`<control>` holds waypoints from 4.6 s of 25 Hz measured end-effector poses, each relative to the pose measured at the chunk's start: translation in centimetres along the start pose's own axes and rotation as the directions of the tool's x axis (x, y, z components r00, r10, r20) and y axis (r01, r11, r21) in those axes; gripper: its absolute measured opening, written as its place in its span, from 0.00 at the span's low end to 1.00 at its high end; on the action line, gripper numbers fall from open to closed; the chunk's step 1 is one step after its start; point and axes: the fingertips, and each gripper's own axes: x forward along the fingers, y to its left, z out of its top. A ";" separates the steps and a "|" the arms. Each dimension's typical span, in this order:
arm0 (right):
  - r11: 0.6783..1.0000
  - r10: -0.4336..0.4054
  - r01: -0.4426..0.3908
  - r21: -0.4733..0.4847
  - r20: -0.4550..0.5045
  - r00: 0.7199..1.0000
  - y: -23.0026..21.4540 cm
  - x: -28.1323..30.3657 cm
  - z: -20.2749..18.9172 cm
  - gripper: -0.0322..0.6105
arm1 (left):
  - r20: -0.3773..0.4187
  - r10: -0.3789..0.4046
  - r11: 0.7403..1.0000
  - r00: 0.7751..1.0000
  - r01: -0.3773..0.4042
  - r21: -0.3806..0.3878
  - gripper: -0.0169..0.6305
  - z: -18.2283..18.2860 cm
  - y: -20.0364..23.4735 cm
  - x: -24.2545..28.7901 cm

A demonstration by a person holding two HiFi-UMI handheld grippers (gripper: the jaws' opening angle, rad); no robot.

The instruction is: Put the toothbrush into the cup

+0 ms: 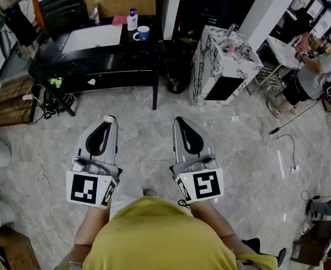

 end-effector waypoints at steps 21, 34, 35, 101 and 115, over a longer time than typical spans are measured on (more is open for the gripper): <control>0.998 -0.055 0.055 0.026 0.021 0.998 -8.8 17.9 -4.0 0.07 | -0.011 -0.126 0.992 0.992 0.126 0.025 0.05 -4.0 9.2 19.0; 0.988 -0.150 0.150 0.022 -0.006 0.989 -12.2 28.6 -6.9 0.07 | 0.013 -0.239 0.971 0.971 0.239 0.001 0.05 -6.5 16.1 29.7; 0.987 -0.157 0.157 0.021 -0.016 0.987 -12.5 28.8 -7.2 0.07 | 0.012 -0.242 0.970 0.970 0.242 -0.005 0.05 -6.8 16.4 30.0; 0.949 0.297 -0.292 0.115 -0.023 0.955 -30.2 64.5 -14.3 0.07 | -0.052 -0.010 0.999 0.999 0.007 -0.049 0.05 -10.7 28.0 63.5; 0.970 0.220 -0.202 0.131 -0.134 0.966 -30.6 65.8 -17.2 0.07 | -0.195 -0.179 0.978 0.964 0.152 -0.145 0.05 -18.6 28.6 66.8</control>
